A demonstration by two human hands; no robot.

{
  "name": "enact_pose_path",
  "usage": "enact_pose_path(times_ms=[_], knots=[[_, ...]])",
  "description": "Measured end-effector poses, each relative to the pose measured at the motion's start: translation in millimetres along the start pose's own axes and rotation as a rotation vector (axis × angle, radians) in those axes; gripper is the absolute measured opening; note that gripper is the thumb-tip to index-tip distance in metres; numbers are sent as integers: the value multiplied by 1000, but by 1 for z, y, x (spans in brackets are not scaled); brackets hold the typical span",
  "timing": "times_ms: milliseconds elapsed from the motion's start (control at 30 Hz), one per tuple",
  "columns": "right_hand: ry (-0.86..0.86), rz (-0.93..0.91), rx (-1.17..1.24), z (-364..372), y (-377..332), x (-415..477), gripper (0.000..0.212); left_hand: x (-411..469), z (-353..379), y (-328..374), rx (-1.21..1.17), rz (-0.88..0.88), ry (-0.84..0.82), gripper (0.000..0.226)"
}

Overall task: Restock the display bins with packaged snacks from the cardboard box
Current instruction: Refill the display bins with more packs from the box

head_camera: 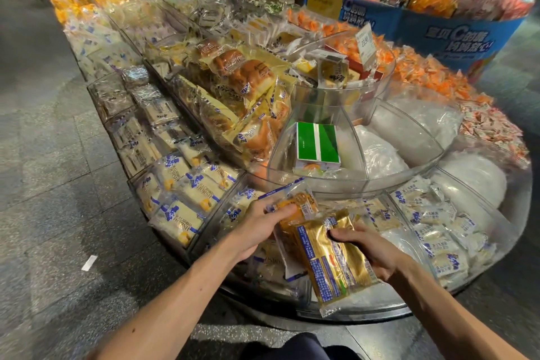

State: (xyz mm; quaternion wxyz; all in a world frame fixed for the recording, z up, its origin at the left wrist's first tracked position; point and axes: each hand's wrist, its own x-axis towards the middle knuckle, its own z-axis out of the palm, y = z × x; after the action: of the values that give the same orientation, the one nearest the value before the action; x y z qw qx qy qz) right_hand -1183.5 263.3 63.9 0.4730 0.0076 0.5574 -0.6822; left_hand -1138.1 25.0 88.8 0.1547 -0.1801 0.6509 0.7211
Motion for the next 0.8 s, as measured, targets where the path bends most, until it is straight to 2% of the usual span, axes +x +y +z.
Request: enact_pose_path(times_ms=[100, 167, 267, 500, 567, 700, 767, 800], knots=[[2, 11, 65, -2, -2, 0, 79, 1, -15, 1, -121, -11, 79, 35], [-8, 23, 152, -1, -4, 1, 80, -3, -21, 3, -176, -31, 144, 42], [-32, 53, 133, 8, -14, 9, 81, -12, -30, 7, -225, -31, 238, 40], [-45, 77, -18, 32, -40, 28, 43, -18, -54, 6, -362, -45, 420, 93], [-35, 83, -40, 27, -36, 30, 39, -17, -55, 0, -393, -79, 475, 90], [-21, 101, -55, 8, -24, 16, 43, -11, -38, -11, -470, -199, 554, 66], [16, 110, 28, -10, -22, 4, 34, -4, -22, -13, -429, -259, 574, 70], [34, 106, 68, -20, -23, -2, 32, -3, -11, -11, -385, -294, 575, 82]])
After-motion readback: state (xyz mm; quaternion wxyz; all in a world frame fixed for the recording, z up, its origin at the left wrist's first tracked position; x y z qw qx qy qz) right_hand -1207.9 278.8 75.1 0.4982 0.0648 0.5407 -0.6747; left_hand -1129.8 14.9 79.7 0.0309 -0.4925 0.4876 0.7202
